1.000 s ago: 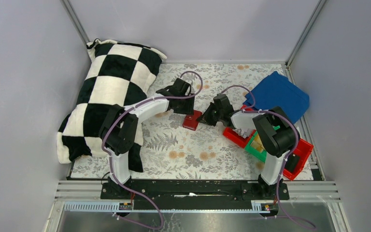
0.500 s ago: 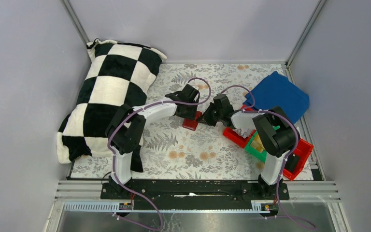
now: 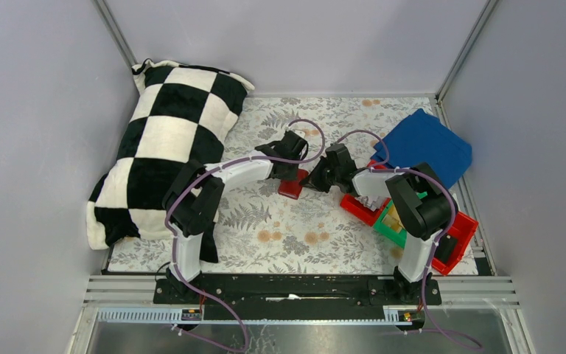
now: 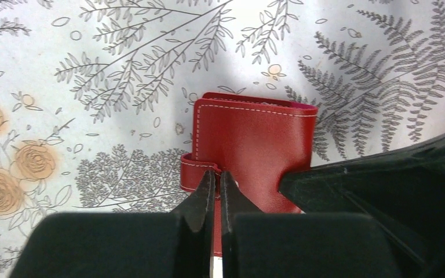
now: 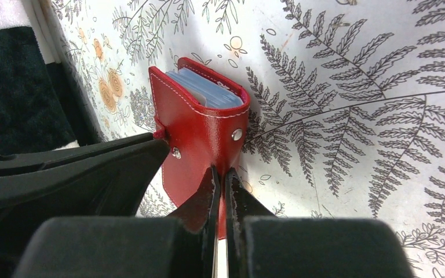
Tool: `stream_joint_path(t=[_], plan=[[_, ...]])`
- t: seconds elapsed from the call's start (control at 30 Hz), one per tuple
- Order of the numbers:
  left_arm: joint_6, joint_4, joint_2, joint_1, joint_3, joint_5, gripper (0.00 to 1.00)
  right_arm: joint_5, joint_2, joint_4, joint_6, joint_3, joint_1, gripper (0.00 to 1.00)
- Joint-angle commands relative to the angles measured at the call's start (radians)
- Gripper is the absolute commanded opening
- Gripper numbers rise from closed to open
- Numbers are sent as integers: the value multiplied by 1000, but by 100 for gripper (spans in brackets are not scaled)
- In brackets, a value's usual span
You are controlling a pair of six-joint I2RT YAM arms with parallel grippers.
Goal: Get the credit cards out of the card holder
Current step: Open the card holder at the center of the board.
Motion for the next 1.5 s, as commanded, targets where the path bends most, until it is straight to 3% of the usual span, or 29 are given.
stream_joint_path(t=[0.0, 0.13, 0.3, 0.33, 0.43, 0.5, 0.63, 0.8, 0.93, 1.23, 1.47], plan=[[33, -39, -32, 9, 37, -78, 0, 18, -29, -52, -52, -20, 0, 0], [45, -62, -127, 42, 31, 9, 0, 30, -60, -87, -101, -32, -9, 0], [43, -40, -270, 104, -36, 264, 0, 33, -109, -130, -172, -38, -21, 0], [41, -33, -293, 106, -47, 330, 0, 32, -117, -151, -195, -33, -21, 5], [6, 14, -345, 107, -91, 455, 0, 52, -157, -200, -238, -21, -20, 35], [-63, 98, -366, 107, -151, 549, 0, 73, -192, -231, -259, -16, -22, 48], [-126, 178, -369, 107, -215, 634, 0, 115, -261, -319, -287, 4, -24, 54], [-120, 159, -378, 110, -239, 598, 0, 128, -337, -359, -304, -9, -24, 53], [-108, 124, -429, 138, -276, 572, 0, 68, -349, -346, -338, -16, -24, 42], [-137, 70, -587, 326, -528, 456, 0, -89, -224, -334, -398, 55, -16, 31], [-132, 9, -548, 334, -564, 309, 0, -165, -98, -293, -385, 114, 11, 32]])
